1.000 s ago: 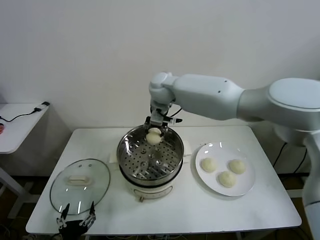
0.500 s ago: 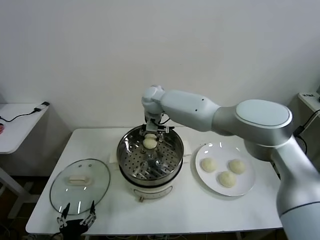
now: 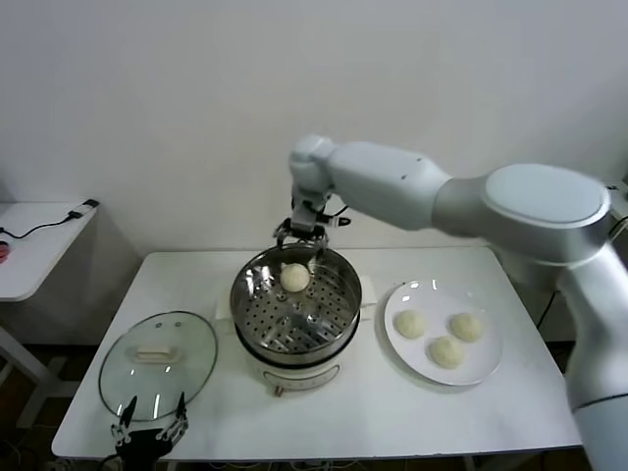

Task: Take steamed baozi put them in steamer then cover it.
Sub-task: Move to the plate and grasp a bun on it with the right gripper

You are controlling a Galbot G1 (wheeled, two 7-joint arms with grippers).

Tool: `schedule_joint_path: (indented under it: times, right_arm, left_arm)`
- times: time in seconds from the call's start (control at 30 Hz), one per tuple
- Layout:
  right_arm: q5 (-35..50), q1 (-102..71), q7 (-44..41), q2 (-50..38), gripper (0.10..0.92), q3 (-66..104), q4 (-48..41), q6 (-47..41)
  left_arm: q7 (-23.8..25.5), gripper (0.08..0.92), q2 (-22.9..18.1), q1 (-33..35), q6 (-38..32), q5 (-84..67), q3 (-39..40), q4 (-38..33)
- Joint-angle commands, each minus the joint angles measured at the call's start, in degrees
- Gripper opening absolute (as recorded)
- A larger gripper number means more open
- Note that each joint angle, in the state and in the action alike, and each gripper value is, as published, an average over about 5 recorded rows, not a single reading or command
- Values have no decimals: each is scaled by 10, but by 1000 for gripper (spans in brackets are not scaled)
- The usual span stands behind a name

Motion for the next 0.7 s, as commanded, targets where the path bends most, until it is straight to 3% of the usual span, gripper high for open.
schedule_joint_path:
  times: [0.03, 0.2, 0.37, 0.7]
  right_arm:
    - [237, 124, -41, -147, 823, -160, 66, -158]
    - [265, 99, 38, -259, 823, -203, 165, -294]
    - [280, 13, 126, -304, 823, -156, 228, -402]
    - [175, -138, 158, -276, 823, -78, 174, -448]
  left_arm:
    - [0, 823, 1, -1, -1, 0, 1, -1]
    - [0, 823, -1, -5, 1, -1, 3, -3]
    - [-1, 823, -2, -4, 3, -2, 1, -3]
    - [-1, 823, -6, 4, 2, -3, -8, -5]
